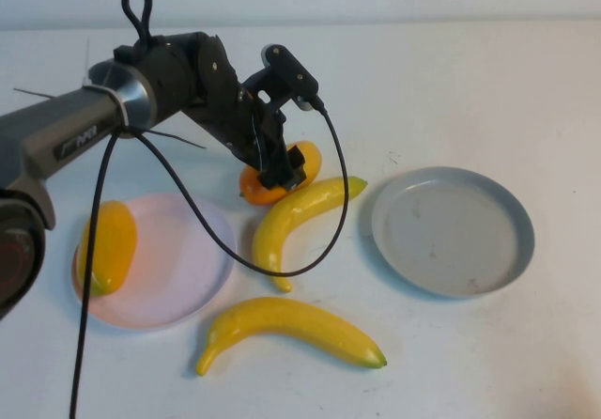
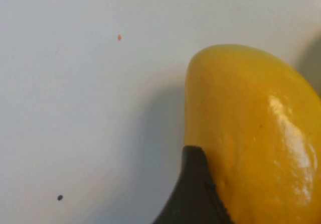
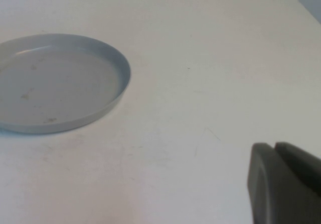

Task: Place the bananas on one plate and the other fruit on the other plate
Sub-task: Put one type of fruit in the left plate

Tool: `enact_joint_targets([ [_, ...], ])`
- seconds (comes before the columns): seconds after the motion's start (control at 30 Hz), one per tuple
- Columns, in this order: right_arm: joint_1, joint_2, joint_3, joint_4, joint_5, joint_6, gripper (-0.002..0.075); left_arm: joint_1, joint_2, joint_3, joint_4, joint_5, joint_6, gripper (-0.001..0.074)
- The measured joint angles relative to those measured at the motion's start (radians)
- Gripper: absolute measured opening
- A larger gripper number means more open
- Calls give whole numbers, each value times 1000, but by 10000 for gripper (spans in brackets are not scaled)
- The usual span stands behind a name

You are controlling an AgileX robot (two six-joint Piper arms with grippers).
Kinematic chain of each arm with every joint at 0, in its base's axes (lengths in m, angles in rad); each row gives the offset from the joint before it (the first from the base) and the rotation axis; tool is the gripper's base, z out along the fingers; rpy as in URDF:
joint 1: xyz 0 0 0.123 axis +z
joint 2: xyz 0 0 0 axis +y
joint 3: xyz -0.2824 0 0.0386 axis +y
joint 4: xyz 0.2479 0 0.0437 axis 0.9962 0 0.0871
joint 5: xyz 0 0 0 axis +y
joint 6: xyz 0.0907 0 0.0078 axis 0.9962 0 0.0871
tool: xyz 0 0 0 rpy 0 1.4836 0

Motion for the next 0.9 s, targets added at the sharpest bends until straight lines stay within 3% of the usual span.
enact_joint_targets([
  [0.17, 0, 0, 0, 0, 0, 0, -17, 0, -16, -37, 7, 118, -72, 466],
  [0.43, 0, 0, 0, 0, 0, 0, -17, 0, -104, -244, 83, 445, -595, 466],
  [0.53, 0, 0, 0, 0, 0, 0, -17, 0, -121, -268, 125, 483, -721, 465],
  [0.7, 0, 0, 0, 0, 0, 0, -17, 0, -155, -264, 148, 498, -772, 465],
  [0.9, 0, 0, 0, 0, 0, 0, -17, 0, -292, -115, 277, 501, -864, 465],
])
